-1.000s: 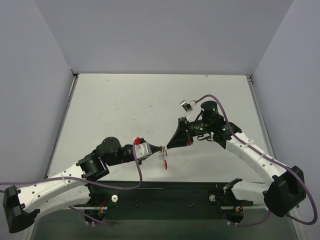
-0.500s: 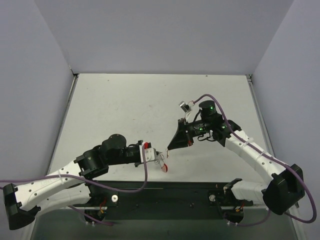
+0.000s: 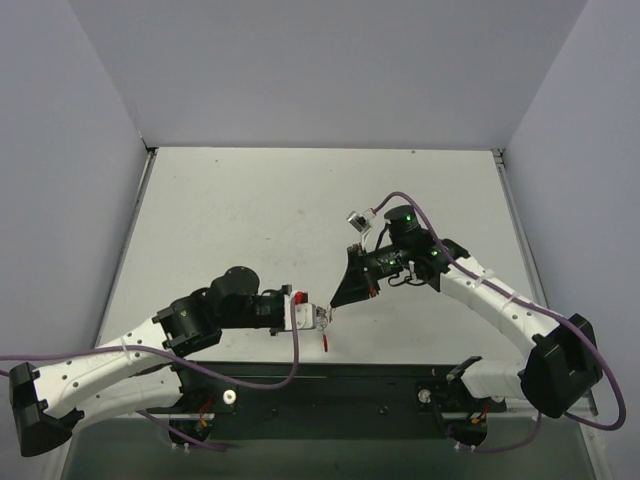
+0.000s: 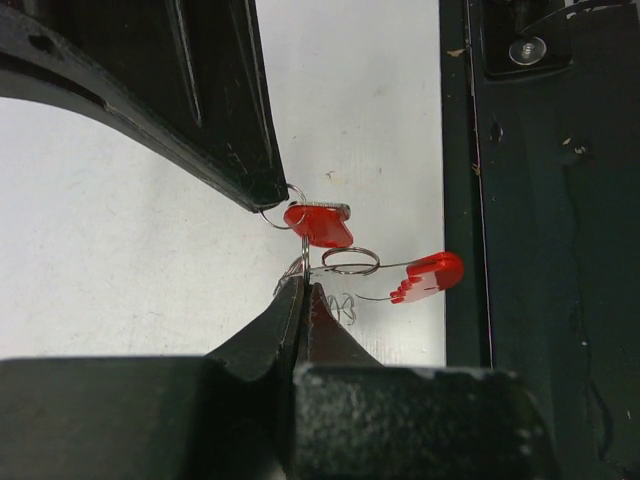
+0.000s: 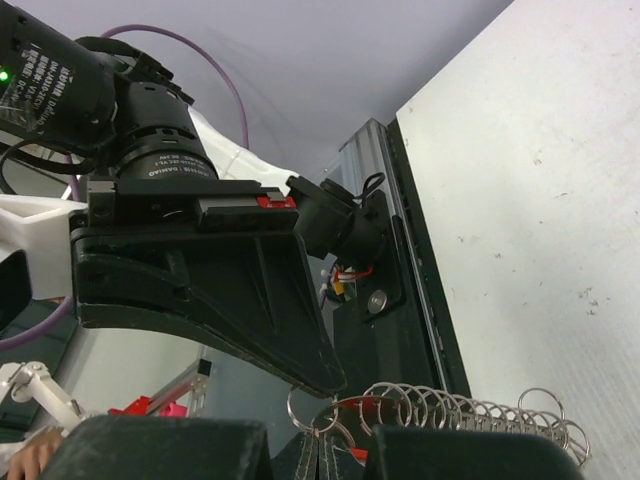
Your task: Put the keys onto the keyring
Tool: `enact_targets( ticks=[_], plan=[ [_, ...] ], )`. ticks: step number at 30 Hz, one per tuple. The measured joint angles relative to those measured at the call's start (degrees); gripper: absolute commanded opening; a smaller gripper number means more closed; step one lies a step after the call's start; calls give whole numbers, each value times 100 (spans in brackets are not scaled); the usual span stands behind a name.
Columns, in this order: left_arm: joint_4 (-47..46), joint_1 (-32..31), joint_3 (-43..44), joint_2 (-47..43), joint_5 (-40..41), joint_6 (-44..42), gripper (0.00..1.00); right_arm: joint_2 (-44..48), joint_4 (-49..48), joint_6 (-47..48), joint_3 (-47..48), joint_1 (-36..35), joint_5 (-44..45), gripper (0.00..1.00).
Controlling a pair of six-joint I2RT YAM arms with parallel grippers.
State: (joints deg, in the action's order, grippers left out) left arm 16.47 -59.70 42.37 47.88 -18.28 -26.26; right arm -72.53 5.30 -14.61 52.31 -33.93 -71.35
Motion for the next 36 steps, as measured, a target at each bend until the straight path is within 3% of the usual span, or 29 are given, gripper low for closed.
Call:
enact_targets(
  ticks=[36],
  plan=[
    [-61,0,-92,-188,-186,28,0,-310,284,256,223,-293,48,0]
  ],
)
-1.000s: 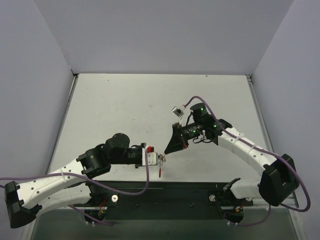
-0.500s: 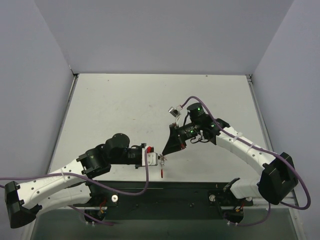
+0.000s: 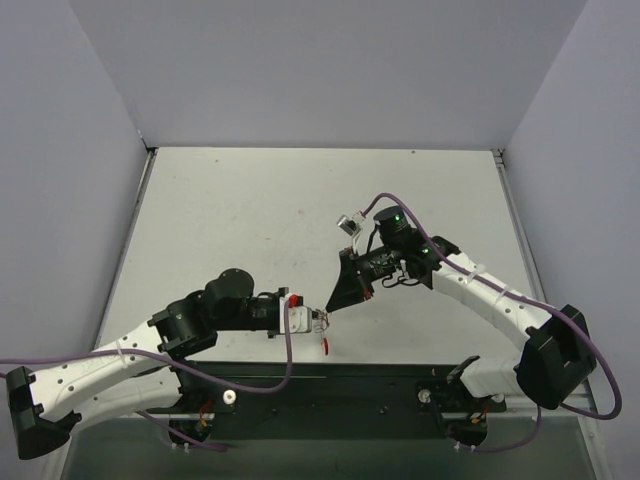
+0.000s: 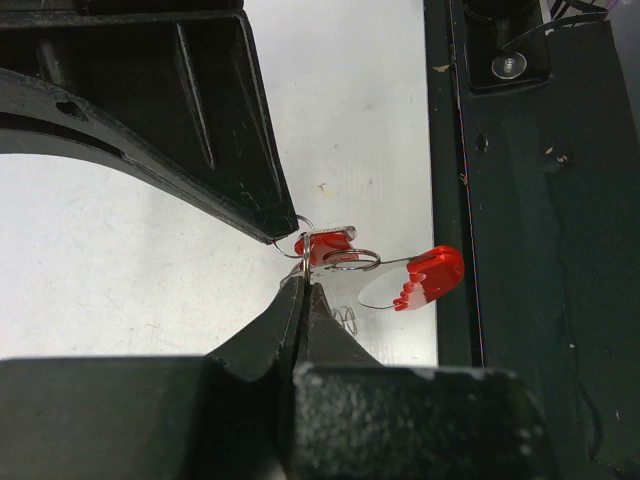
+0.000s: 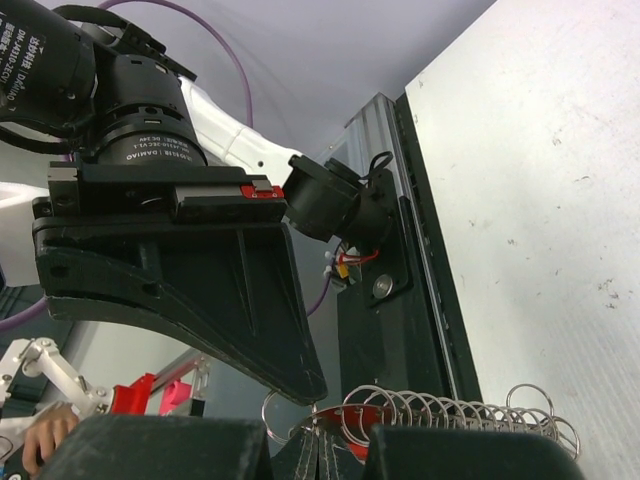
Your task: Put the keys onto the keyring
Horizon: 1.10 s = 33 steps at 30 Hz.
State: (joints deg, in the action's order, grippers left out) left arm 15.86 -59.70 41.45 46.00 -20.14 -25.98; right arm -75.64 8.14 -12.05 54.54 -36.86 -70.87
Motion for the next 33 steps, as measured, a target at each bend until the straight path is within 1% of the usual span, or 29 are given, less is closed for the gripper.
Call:
enact_targets(
  ticks=[33],
  plan=[
    [26,0,-107,-74,66,4,0,0,111,66,111,-98,-9,0]
  ],
)
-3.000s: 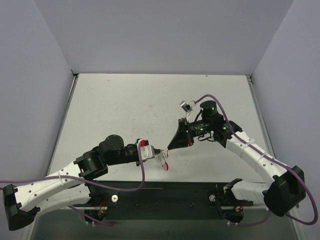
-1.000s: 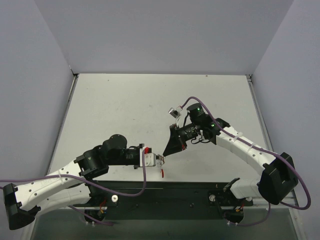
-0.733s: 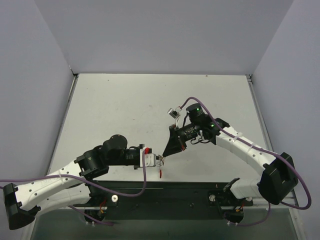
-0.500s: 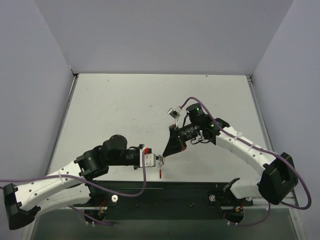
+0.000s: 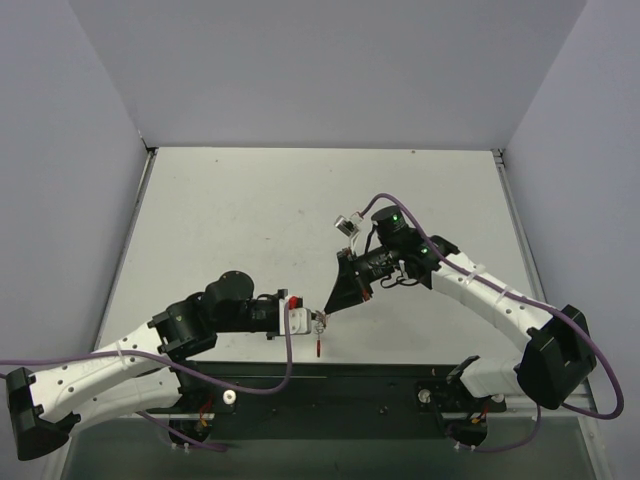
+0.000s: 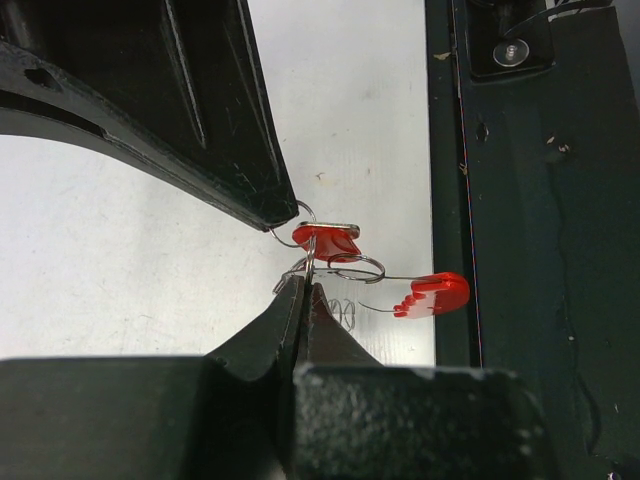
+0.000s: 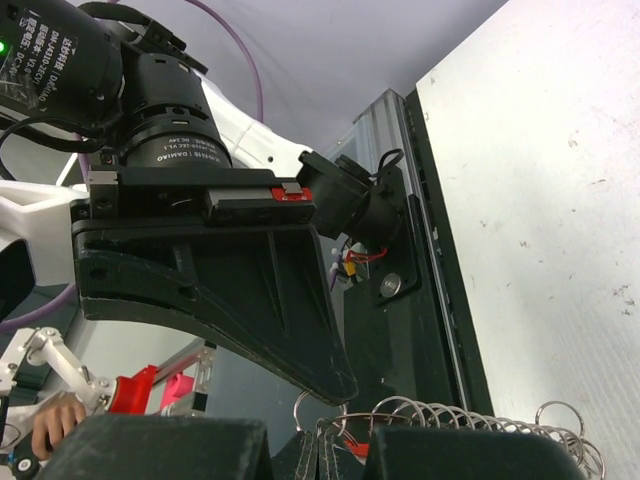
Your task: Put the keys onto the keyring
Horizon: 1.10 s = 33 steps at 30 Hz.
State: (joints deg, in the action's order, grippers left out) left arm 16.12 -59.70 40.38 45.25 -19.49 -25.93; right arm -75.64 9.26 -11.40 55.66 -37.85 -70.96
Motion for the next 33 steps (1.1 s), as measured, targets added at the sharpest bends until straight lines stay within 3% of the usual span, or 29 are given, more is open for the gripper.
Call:
enact_targets(
  ticks=[33],
  plan=[
    [2,-20,-24,13,461,-4,0,-2,-46,-299,66,-15,-26,0]
  ],
)
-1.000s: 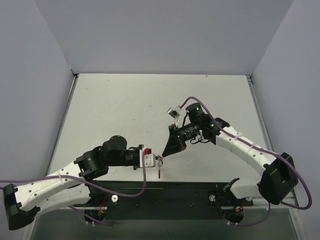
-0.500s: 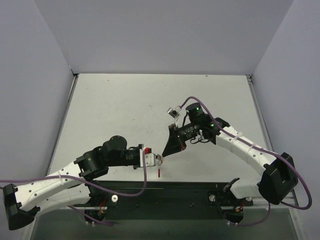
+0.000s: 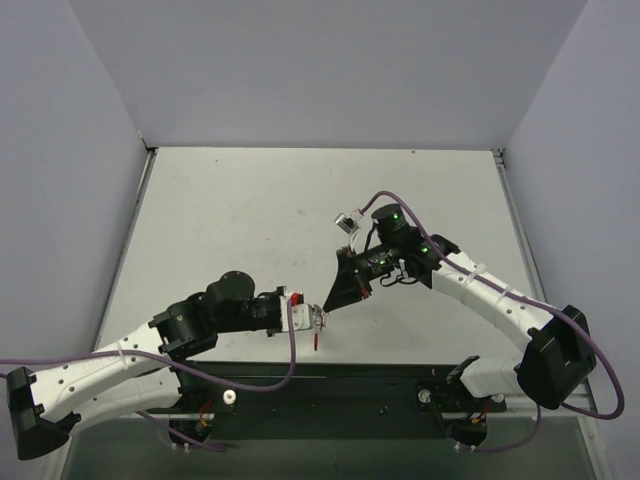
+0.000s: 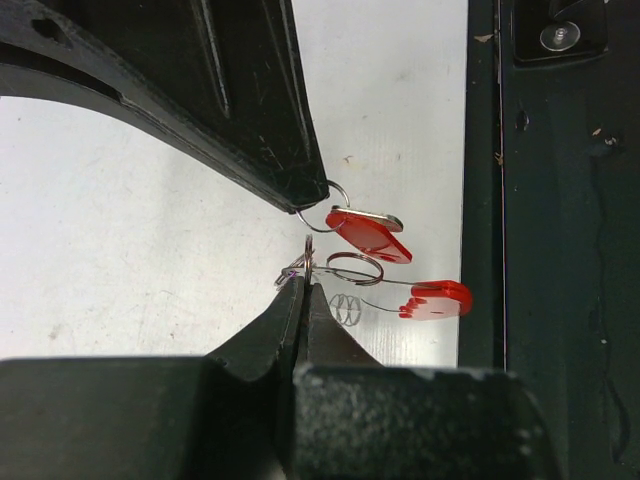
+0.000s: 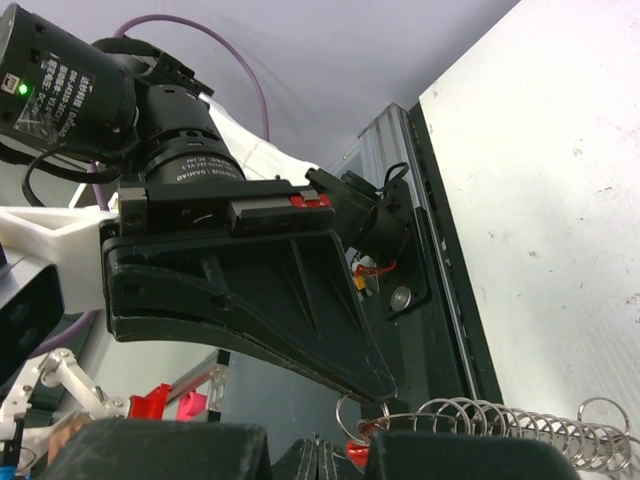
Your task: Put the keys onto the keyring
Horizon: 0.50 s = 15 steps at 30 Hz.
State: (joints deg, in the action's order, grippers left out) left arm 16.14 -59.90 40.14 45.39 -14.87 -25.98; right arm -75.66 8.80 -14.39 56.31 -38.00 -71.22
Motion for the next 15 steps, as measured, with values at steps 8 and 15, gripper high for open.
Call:
enact_targets(
  ticks=[8,15],
  plan=[
    [13,-2,-9,-66,13,-24,0,-52,-203,-273,0,4,44,0],
    [9,-2,-197,-612,7,-127,0,-46,-214,-44,-2,2,-168,0]
  ],
)
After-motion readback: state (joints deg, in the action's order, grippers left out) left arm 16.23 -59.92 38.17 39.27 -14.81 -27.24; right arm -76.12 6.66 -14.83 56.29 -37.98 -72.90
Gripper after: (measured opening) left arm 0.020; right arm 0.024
